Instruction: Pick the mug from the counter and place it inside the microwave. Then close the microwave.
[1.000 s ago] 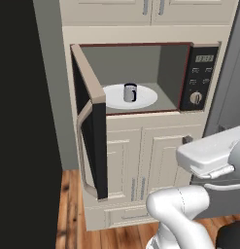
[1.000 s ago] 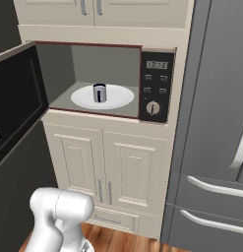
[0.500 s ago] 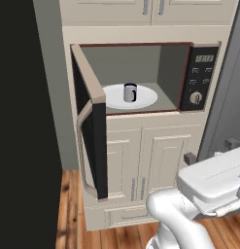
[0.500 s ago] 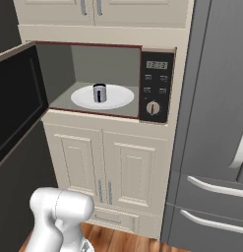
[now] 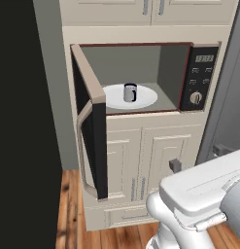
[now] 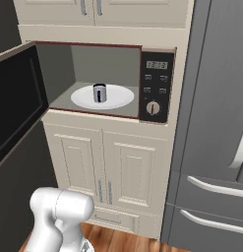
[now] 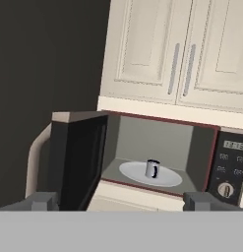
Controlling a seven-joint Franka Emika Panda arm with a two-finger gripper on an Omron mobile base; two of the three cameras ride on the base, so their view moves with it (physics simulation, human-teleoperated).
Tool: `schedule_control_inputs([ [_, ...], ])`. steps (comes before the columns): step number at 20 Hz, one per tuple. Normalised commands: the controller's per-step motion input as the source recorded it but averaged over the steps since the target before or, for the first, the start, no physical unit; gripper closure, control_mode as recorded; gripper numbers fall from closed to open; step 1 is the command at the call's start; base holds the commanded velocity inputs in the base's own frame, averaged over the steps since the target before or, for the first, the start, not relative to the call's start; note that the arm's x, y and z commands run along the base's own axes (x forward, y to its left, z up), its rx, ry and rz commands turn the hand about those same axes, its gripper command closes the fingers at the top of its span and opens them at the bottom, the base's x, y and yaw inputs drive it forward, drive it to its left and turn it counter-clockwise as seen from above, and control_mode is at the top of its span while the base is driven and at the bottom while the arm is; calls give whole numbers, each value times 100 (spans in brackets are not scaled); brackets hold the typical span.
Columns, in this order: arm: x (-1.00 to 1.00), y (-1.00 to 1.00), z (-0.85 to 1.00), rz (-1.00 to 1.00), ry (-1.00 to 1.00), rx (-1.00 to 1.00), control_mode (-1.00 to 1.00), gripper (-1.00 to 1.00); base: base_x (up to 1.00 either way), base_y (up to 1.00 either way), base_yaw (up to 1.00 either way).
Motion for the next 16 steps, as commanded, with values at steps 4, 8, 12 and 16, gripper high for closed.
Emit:
schedule_control_inputs([
  [4,6,16,-1,0,0,0,-100,-100,0,0,0],
  [8,22,1,-13,-2,0,0,-100,-100,0,0,0],
  [12,43,0,-34,-3,0,0,-100,-100,0,0,0],
  [16,47,4,-28,-2,0,0,-100,-100,0,0,0],
])
